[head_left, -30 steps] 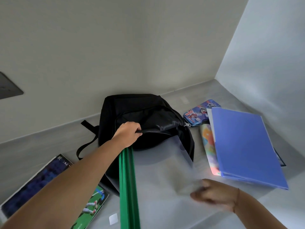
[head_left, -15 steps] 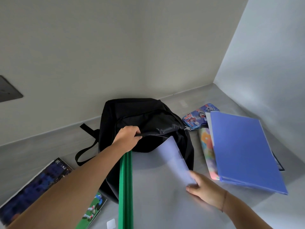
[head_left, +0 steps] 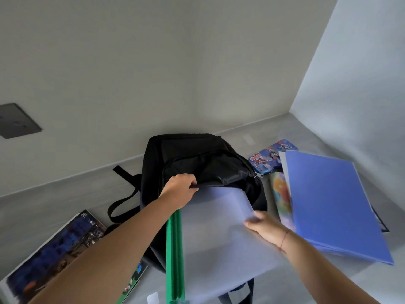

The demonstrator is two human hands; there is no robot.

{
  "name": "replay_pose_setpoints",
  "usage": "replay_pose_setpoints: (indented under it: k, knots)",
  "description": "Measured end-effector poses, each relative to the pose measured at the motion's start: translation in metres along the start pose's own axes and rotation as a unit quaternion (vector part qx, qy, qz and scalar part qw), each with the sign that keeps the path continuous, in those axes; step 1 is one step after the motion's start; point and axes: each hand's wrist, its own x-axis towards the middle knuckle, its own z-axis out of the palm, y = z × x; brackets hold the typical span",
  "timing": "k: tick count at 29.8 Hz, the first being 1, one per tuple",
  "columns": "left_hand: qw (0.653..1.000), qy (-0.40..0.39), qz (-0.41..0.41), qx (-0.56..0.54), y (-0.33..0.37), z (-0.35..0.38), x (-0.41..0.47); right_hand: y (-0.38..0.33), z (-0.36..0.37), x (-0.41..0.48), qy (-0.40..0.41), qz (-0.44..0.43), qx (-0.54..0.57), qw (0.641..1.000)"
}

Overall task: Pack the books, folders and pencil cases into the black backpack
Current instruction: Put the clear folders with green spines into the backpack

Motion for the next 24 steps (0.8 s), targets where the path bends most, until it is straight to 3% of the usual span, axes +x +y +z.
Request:
replay_pose_setpoints:
  k: [3, 6, 9, 16, 21, 24]
  knots:
    - [1.0, 0.005, 0.001, -0.001, -0.005, 0.003, -0.002, 0.011, 0.004, -0.013, 0.034, 0.053, 0.077, 0.995]
    - [1.0, 0.007, 0.008, -0.009, -0.006, 0.005, -0.004, 0.035, -0.001, -0.043, -0.041, 0.128, 0.155, 0.979]
    - [1.0, 0.008, 0.01, -0.029, -0.008, 0.007, -0.003, 0.039, -0.001, -0.069, -0.126, 0.14, 0.212, 0.959]
    - [0.998, -0.02, 0.011, -0.054, -0.008, -0.003, -0.001, -0.004, 0.021, -0.027, 0.064, 0.125, 0.265, 0.954]
    - [0.998, -0.014, -0.002, -0.069, -0.007, -0.006, -0.004, -0.023, 0.025, 0.009, 0.106, 0.122, 0.277, 0.947]
    - [0.997, -0.008, -0.01, -0.074, -0.008, -0.005, -0.004, -0.017, 0.027, -0.01, 0.052, 0.132, 0.355, 0.924]
